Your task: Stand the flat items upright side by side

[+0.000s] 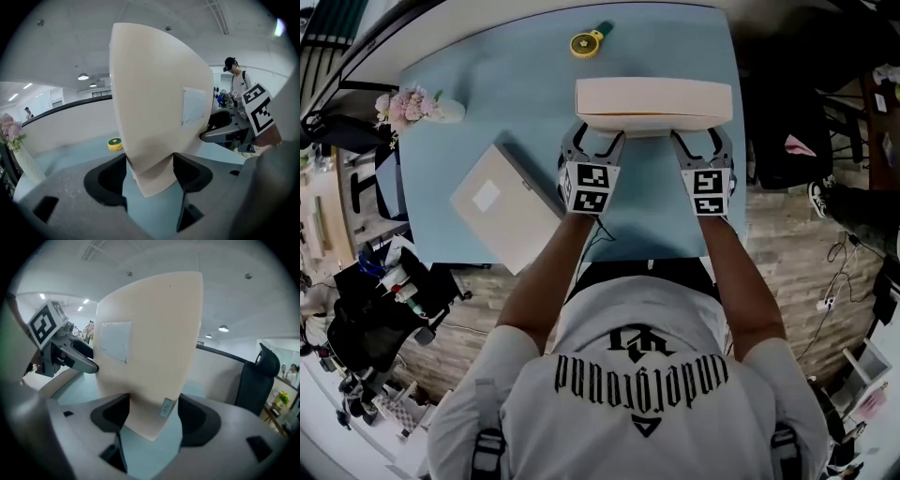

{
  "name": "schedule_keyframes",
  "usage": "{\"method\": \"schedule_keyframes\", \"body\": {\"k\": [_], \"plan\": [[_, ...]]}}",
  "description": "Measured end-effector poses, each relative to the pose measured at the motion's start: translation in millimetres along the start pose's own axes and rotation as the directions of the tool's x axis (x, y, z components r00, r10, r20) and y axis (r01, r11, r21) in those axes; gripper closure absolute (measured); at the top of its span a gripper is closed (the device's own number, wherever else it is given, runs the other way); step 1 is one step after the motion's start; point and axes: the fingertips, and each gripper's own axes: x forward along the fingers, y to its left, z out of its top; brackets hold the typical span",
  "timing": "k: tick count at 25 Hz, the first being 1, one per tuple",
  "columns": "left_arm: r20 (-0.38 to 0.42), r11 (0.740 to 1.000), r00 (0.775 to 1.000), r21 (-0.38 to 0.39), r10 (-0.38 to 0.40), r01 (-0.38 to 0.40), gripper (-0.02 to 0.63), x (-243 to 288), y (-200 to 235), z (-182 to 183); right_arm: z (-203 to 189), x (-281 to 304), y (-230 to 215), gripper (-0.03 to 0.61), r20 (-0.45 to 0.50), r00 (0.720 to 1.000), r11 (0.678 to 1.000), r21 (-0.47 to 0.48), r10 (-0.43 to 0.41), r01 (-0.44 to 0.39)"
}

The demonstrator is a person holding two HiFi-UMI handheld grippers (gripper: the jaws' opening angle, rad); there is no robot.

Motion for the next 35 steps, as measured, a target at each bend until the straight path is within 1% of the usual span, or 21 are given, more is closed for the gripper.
{"method": "schedule_keyframes", "body": {"k": [4,6,9,12,14,16,18,20,24,26,30,32,35], "plan": [[0.021,1.0,1.0,0.008,0.005,-0.005,0.298,0,-2,-1,-5,0,1,0.258,0.017,1.0,1.0,-0.017,0.0,0.0],[0.029,1.0,1.0,0.004,0.003,-0.003,0.286,1,0,0,-5,2,2,0.255,0.015,1.0,1.0,-0.01,0.009,-0.009],[0.034,1.0,0.999,-0.006,-0.018,0.018,0.246,3,-1,1,-4,3,0,0.249,0.011,1.0,1.0,-0.004,0.026,-0.026],[0.041,0.999,0.998,-0.011,-0.04,0.041,0.233,-1,-4,2,-4,-3,-6,0.23,0.012,1.0,1.0,0.017,0.022,-0.022],[0.06,0.999,0.997,-0.006,-0.053,0.054,0.227,-9,-7,5,-5,-12,-10,0.222,0.012,1.0,0.999,0.041,0.016,-0.016],[0.07,0.998,0.996,-0.004,-0.058,0.059,0.224,-23,-8,12,2,-23,-13,0.222,0.026,1.0,0.999,0.049,0.012,-0.013],[0.085,0.998,0.995,-0.011,-0.056,0.057,0.224,-41,-6,23,17,-37,-14,0.222,0.056,0.998,0.998,0.058,0.012,-0.015],[0.124,0.998,0.991,-0.02,-0.049,0.051,0.224,-60,-3,35,35,-53,-13,0.222,0.097,0.995,0.998,0.06,0.014,-0.02],[0.203,0.999,0.978,-0.016,-0.046,0.05,0.225,-103,-6,60,70,-94,-5,0.225,0.176,0.984,0.997,0.063,0.021,-0.033],[0.249,0.999,0.968,-0.019,-0.029,0.035,0.229,-122,-6,76,88,-109,-4,0.229,0.223,0.974,0.998,0.05,0.034,-0.047],[0.365,0.999,0.931,-0.032,0.026,-0.015,0.236,-170,-12,105,117,-146,10,0.237,0.307,0.948,0.996,-0.016,0.086,-0.086],[0.393,0.998,0.918,-0.036,0.056,-0.045,0.239,-191,-17,108,125,-165,19,0.238,0.329,0.937,0.993,-0.033,0.117,-0.112],[0.395,0.996,0.914,-0.051,0.091,-0.077,0.241,-213,-27,105,131,-188,27,0.239,0.352,0.923,0.987,-0.039,0.158,-0.154]]}}
